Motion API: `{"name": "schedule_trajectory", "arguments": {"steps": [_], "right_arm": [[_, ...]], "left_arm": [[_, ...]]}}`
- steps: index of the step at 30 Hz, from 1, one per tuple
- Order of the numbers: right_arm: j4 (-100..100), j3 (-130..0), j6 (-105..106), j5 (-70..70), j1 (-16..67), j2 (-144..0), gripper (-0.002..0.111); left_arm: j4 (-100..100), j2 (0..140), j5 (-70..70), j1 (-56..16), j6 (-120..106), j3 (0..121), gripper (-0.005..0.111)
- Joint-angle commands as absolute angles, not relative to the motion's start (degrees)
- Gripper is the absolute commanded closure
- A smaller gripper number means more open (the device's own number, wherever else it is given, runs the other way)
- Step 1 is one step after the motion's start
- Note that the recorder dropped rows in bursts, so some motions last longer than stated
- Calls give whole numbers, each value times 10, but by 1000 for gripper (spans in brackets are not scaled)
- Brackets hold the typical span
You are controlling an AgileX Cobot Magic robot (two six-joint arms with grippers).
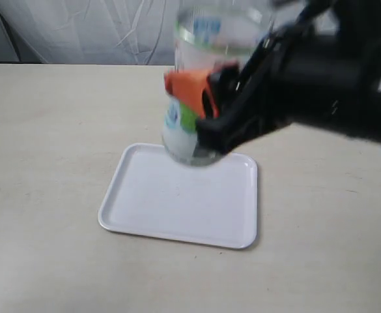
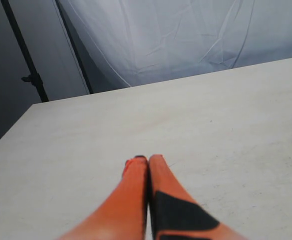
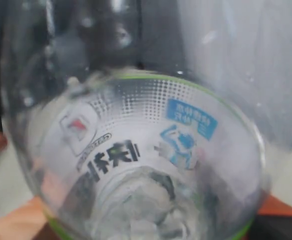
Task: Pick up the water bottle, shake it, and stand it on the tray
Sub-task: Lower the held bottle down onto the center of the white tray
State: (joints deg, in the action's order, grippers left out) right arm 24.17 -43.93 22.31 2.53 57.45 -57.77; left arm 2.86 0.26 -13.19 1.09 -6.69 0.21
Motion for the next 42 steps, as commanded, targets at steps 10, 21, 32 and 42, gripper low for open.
{"name": "schedule_trajectory", "arguments": {"steps": [10,21,32,42], "right_arm": [[295,-306,223,-5,575,-682,109],[214,-437,226,-15,594,-578,109],[285,-379,221,-59,594,-699,109],[446,-379,284,-129,499,-699,109]], "left_arm": [[27,0,-133,11,-64,0,106],[27,0,-133,11,-64,0,106],[27,0,-133,11,-64,0,106],[27,0,-133,11,-64,0,106]]}}
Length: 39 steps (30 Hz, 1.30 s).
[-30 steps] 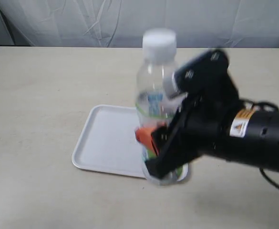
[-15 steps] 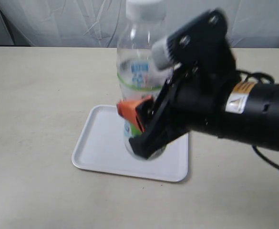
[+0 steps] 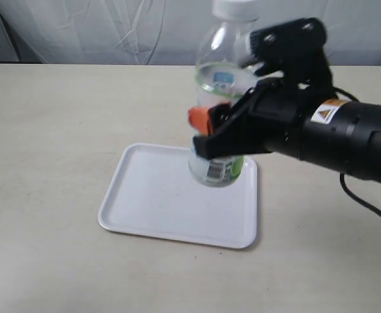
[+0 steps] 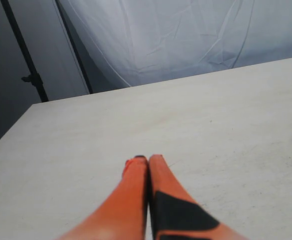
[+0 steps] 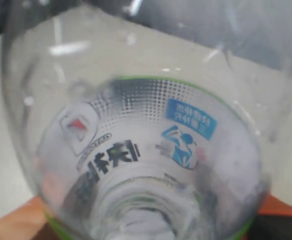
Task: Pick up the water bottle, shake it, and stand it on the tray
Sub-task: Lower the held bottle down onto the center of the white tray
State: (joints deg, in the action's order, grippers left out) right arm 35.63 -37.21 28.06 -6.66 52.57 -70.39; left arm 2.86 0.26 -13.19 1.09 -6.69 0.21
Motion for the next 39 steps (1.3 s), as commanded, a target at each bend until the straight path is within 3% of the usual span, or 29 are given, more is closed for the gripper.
{"name": "schedule_trajectory", "arguments": {"steps": [1,9,19,29,39], "right_arm": [[440,-380,280,-124,506,-699,109],[321,-386,292,-79,663,-699,109],[522,-360,426,-168,520,-699,109],[272,-370,253,-168,668,-719,109],[412,-347,354,-211,566,-724,109]], "left_arm": [[27,0,-133,11,-64,0,106],[27,0,-133,11,-64,0,106],[27,0,-133,11,-64,0,106],[27,0,-133,11,-64,0,106],[27,0,-133,11,-64,0,106]]}}
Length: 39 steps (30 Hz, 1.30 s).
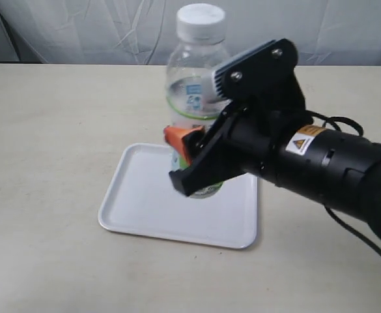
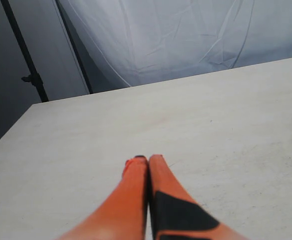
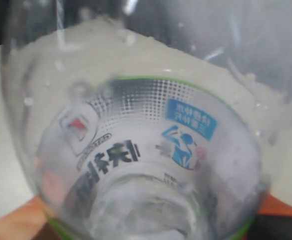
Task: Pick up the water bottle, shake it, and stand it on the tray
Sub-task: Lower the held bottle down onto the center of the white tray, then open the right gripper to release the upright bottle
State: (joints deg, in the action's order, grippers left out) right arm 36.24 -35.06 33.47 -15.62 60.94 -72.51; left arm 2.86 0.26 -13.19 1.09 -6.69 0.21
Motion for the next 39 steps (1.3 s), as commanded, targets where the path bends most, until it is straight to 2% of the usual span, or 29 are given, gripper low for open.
{"name": "schedule_trajectory", "arguments": {"steps": [1,9,18,27,39], "right_arm": [[412,-347,354,-214,561,-724,109],[369,-341,262,-257,560,-738,109],[66,-304,17,-436,560,-852,109],[69,-305,-8,-562,560,-1011,109],[73,-306,6,-525,560,-1062,109]], "left_arm": [[27,0,-133,11,-64,0,106],[27,0,-133,11,-64,0,106],[27,0,-133,11,-64,0,106],[27,0,-133,11,-64,0,106],[27,0,-133,11,-64,0,106]]}}
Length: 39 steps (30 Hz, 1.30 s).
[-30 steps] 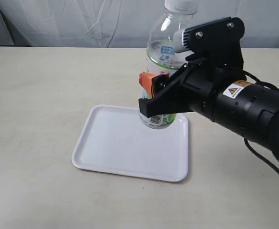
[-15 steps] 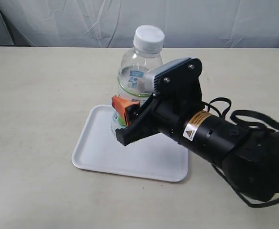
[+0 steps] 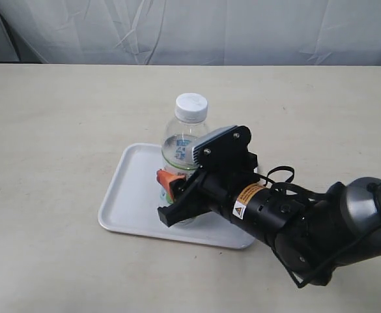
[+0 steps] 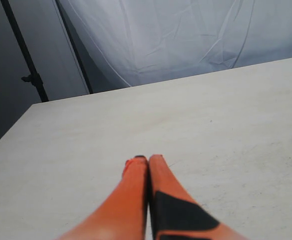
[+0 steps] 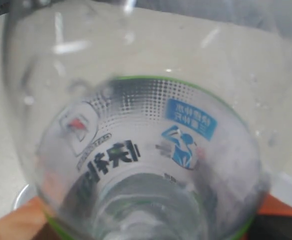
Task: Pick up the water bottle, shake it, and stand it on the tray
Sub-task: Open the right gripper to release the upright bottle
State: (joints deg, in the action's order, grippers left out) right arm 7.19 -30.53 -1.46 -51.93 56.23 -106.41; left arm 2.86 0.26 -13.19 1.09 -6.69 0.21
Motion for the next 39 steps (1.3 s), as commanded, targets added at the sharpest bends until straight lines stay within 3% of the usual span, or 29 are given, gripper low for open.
{"name": "schedule_trajectory", "arguments": {"steps": [1,7,9,14,18,21,39], "right_arm": [[73,-306,17,-519,560,-1062,109],[70,-306,45,-512,560,-1062,106],[70,-306,45,-510,560,-1062,96],[85,-306,45,-509,560,-1062,52],[93,-306,45,-509,560,-1062,30],[93,-306,45,-508,560,-1062,26],[95,-306,69,-493,560,-965,26]], "left_arm": [[27,0,-133,11,-64,0,106],[27,0,-133,11,-64,0,106],[27,0,-133,11,-64,0,106],[27,0,-133,11,-64,0,106],[27,0,-133,11,-64,0,106],[27,0,-133,11,-64,0,106],[27,0,-133,11,-64,0,106]]}}
